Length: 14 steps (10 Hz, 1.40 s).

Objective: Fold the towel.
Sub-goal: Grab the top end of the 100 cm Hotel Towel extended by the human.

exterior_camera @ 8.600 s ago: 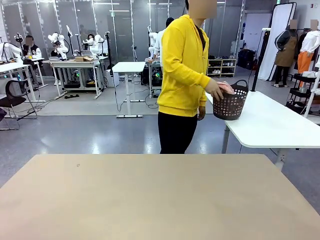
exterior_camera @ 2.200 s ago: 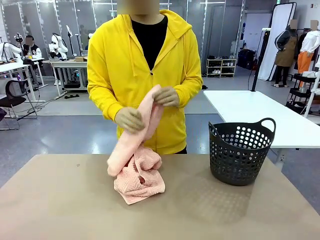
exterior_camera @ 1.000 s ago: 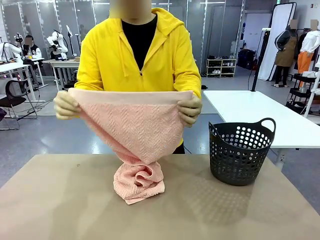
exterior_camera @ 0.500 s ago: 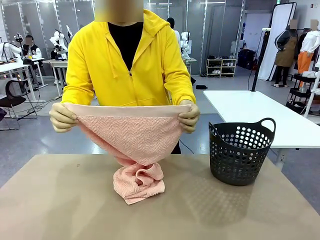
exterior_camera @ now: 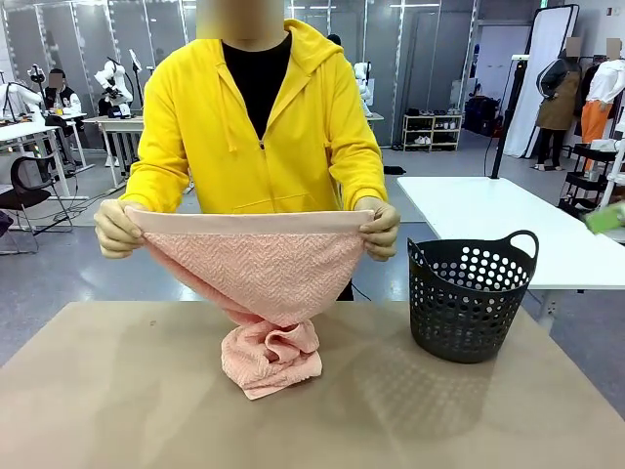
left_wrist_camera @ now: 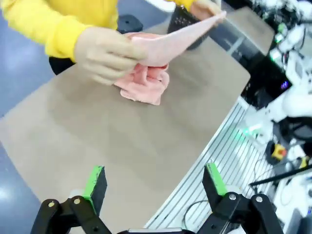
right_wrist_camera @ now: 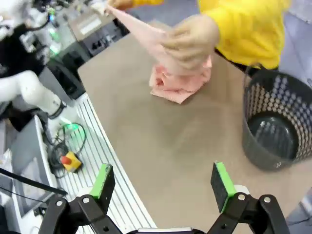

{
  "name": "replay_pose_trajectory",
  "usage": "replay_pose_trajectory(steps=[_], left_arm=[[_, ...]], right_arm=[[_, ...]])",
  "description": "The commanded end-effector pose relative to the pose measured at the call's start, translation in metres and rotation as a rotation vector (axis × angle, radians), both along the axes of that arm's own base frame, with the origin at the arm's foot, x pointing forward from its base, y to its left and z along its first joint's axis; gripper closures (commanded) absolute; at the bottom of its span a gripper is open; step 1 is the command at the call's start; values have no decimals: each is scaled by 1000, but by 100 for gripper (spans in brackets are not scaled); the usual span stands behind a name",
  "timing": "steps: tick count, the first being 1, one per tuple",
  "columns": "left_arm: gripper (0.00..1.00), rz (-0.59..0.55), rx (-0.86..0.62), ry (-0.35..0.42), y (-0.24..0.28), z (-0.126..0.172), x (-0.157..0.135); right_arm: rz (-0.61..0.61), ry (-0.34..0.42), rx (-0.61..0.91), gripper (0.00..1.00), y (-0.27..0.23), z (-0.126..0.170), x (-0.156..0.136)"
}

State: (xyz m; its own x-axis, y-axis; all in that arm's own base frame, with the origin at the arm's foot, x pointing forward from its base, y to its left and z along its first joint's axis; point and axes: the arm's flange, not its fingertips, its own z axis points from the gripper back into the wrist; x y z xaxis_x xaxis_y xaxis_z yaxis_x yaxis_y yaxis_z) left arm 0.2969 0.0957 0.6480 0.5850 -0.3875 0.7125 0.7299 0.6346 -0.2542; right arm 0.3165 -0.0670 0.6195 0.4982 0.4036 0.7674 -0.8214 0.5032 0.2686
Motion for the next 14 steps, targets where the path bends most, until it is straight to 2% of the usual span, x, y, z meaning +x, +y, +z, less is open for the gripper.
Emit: replay_pose_trajectory(steps=[1, 3, 4, 5, 8, 9, 10, 11, 12, 14], left_arm=[[0, -67, 105, -39, -28, 7, 15], [0, -115, 181, -80, -66, 13, 19], [0, -124, 190, -124, -75, 13, 19], [0, -128, 125, -56, -61, 19, 16], [0, -128, 125, -56, -61, 19, 16], [0, -139, 121, -79, -62, 18, 20], [0, -254, 270, -172, -74, 39, 13], [0, -325, 358, -249, -96, 60, 18], [0, -401, 462, -296, -121, 74, 24], [0, -496, 569, -319, -161, 94, 28]], right_arm=[[76, -84, -111, 0, 34, 10, 15], [89, -118, -143, 0, 58, 18, 20], [105, -127, -158, 0, 63, 19, 17], [102, -98, -122, 0, 64, 26, 16], [102, -98, -122, 0, 64, 26, 16], [110, -115, -120, 0, 65, 26, 18], [209, -198, -234, 0, 74, 44, 9], [308, -261, -333, 0, 95, 69, 16], [396, -267, -440, 0, 122, 85, 27], [470, -289, -543, 0, 167, 106, 43]])
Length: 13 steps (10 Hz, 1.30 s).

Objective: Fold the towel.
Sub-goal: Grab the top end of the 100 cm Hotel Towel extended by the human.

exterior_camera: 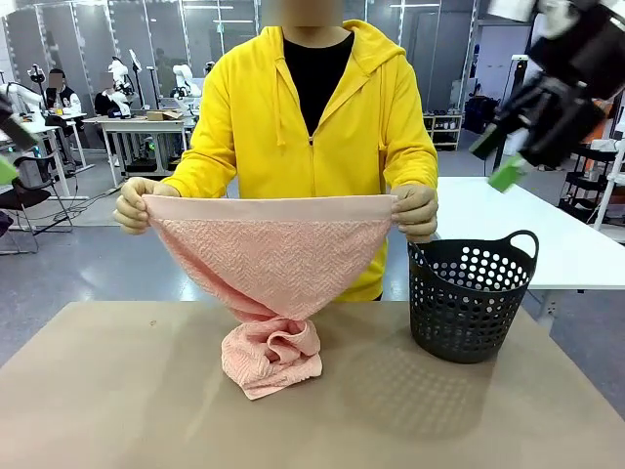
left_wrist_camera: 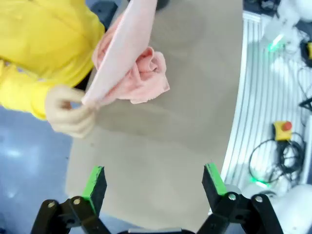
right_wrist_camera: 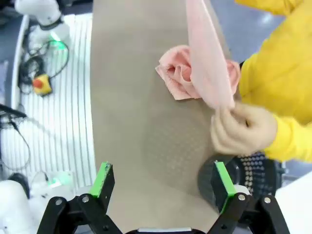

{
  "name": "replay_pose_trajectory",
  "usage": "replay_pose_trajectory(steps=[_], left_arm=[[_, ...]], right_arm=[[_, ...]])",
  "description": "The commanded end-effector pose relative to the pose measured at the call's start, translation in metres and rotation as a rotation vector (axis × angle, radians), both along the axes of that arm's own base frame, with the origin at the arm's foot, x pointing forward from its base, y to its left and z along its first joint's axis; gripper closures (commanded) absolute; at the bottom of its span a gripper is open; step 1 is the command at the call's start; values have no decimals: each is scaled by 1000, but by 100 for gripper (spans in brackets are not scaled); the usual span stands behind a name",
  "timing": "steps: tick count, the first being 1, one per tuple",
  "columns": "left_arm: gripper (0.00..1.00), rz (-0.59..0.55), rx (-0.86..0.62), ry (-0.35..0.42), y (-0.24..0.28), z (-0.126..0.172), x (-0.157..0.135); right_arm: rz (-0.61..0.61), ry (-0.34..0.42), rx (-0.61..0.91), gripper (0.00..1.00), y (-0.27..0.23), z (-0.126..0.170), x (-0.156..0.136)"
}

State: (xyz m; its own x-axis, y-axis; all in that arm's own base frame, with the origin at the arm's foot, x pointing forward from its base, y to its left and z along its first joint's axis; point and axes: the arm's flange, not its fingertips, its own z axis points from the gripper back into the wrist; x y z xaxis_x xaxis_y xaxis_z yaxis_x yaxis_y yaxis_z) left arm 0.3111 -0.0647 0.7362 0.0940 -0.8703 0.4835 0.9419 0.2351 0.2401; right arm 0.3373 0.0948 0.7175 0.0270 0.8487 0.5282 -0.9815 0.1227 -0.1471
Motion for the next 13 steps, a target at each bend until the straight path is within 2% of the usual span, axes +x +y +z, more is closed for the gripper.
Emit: replay_pose_trajectory(steps=[1, 2, 4, 5, 7, 9, 10, 12, 13], left_arm=[[0, -79, 138, -54, -22, 13, 20], [0, -97, 227, -70, -43, 12, 30], [0, -112, 296, -88, -76, 7, 42], [0, -136, 298, -101, -90, 3, 49], [0, -230, 332, -181, -112, -5, 64], [0, -226, 323, -186, -129, -14, 77], [0, -233, 353, -215, -136, -21, 88], [0, -252, 334, -184, -141, -35, 108], [0, -262, 245, -118, -139, -48, 117]], right_arm=[[58, -53, -132, 0, 31, 18, 29], [71, -50, -176, 0, 60, 24, 37], [94, -91, -246, 0, 102, 30, 49], [91, -92, -278, 0, 117, 26, 55], [14, -85, -301, 0, 139, 15, 67], [17, -60, -314, 0, 147, -3, 78], [9, -68, -311, 0, 149, -12, 87], [2, -66, -307, 0, 153, -27, 100], [28, -56, -290, 0, 155, -37, 105]])
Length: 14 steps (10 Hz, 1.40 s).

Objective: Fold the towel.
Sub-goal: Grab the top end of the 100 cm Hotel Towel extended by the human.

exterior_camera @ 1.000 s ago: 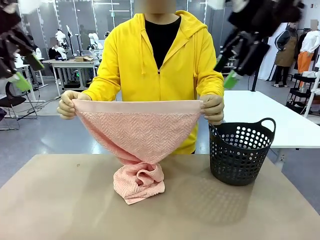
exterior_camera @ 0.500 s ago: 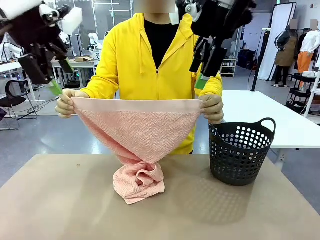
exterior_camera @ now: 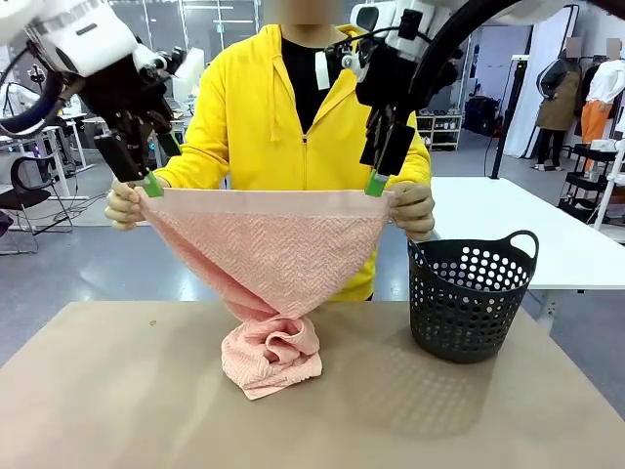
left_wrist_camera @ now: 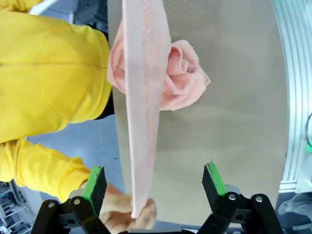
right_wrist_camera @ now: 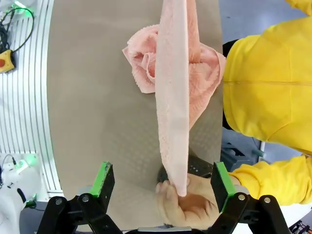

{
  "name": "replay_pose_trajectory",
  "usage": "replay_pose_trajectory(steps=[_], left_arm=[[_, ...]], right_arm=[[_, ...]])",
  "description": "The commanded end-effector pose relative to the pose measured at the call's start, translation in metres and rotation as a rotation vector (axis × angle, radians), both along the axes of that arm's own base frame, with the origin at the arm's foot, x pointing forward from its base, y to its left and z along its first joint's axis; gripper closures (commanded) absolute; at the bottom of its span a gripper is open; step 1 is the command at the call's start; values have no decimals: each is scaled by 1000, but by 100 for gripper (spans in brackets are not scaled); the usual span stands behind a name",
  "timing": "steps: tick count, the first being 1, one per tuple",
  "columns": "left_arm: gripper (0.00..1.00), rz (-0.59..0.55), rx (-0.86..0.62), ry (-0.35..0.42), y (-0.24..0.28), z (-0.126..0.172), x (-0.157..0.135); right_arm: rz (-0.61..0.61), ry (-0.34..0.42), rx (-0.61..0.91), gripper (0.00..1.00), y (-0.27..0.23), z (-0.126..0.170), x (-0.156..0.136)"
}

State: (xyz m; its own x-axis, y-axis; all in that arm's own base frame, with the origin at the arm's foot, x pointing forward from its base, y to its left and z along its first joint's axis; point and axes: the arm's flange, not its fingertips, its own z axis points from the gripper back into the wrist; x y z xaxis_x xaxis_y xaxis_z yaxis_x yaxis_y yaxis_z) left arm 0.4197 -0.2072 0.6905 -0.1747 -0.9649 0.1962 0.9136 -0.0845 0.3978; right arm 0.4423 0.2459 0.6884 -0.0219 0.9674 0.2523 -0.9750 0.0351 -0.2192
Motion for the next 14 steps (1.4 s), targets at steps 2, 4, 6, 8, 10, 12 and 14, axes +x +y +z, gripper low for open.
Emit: replay_pose_trajectory(steps=[2, 4, 6, 8, 10, 12, 14], left_arm=[[0, -27, -51, 54, 6, -26, 19], [0, -3, -57, 67, 7, -40, 27], [0, -13, -61, 88, 6, -53, 32], [0, -2, -89, 129, 9, -65, 42], [54, -6, -96, 122, 9, -67, 40], [100, -8, -93, 116, 7, -65, 36], [100, -2, -95, 113, 6, -62, 34]], right_arm=[[8, 8, 9, 0, 9, -26, 7], [-1, 44, 1, 0, 12, -45, 19], [13, 52, -2, 0, 14, -62, 25], [15, 37, -9, 0, 12, -77, 36], [14, 5, 0, 50, 9, -77, 36], [10, -2, 3, 100, 10, -75, 35], [3, -6, 5, 100, 11, -74, 35]])
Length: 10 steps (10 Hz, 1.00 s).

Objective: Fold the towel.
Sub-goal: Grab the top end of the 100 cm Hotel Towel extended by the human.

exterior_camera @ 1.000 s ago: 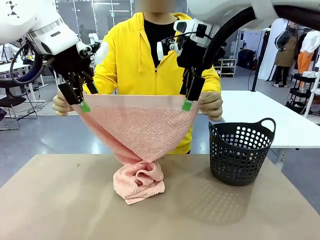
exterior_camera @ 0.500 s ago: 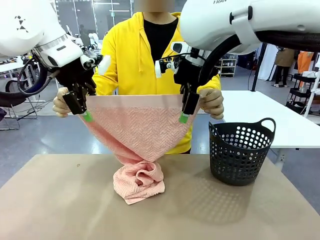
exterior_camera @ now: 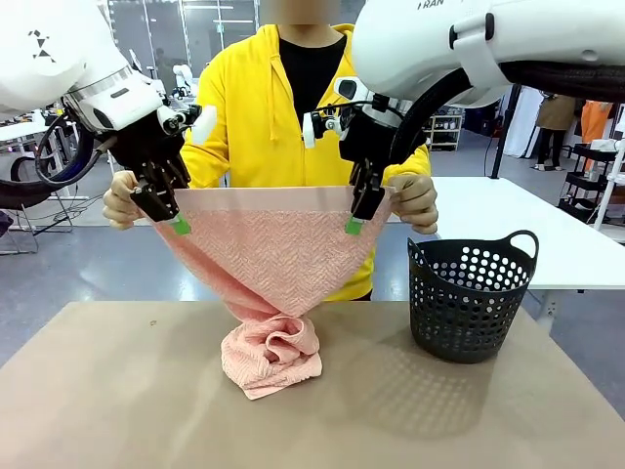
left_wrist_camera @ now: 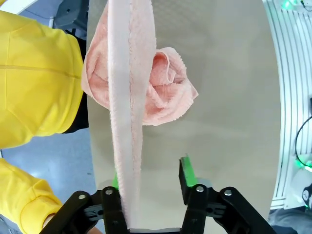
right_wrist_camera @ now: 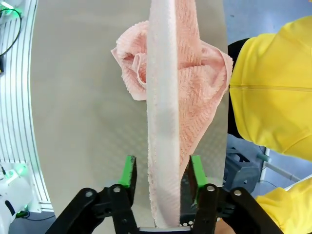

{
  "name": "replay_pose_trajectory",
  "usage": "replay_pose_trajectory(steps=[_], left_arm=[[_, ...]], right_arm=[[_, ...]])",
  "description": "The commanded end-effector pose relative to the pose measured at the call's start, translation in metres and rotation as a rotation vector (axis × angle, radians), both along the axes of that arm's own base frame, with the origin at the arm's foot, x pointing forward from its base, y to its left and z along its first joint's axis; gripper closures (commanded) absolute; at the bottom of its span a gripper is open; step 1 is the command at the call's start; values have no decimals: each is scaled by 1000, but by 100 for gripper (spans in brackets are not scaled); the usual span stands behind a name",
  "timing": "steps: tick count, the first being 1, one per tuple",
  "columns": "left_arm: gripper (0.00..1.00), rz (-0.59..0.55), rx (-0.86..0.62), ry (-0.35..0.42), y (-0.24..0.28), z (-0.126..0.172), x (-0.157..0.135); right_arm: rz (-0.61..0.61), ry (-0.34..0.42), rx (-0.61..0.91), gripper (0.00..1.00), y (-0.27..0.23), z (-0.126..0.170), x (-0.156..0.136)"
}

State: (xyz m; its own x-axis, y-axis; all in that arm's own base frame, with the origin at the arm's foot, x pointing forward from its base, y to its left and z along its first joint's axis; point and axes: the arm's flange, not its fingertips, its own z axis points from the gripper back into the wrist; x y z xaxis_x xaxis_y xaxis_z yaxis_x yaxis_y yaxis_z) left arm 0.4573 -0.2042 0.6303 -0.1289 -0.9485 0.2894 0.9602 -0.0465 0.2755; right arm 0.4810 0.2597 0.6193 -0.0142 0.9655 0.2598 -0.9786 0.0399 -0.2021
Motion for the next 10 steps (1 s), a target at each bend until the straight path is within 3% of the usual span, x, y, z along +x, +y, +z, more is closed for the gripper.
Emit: replay_pose_trajectory(steps=[1, 2, 3, 8, 10], left_arm=[[87, -7, -14, -16, 3, -2, -4], [97, -6, -21, -8, 5, -4, -3], [100, -3, -17, -6, 5, -6, -2], [100, 22, -32, -14, 11, -4, -7], [100, 4, 0, -1, 2, -1, 0]], right_arm=[[0, -14, -7, 87, -4, -6, -4], [-5, -11, 0, 96, -5, -7, -4], [-2, -14, 3, 100, -5, -6, -4], [11, -26, -3, 100, -4, -7, -6], [1, 5, -4, 100, 0, -3, -1]])
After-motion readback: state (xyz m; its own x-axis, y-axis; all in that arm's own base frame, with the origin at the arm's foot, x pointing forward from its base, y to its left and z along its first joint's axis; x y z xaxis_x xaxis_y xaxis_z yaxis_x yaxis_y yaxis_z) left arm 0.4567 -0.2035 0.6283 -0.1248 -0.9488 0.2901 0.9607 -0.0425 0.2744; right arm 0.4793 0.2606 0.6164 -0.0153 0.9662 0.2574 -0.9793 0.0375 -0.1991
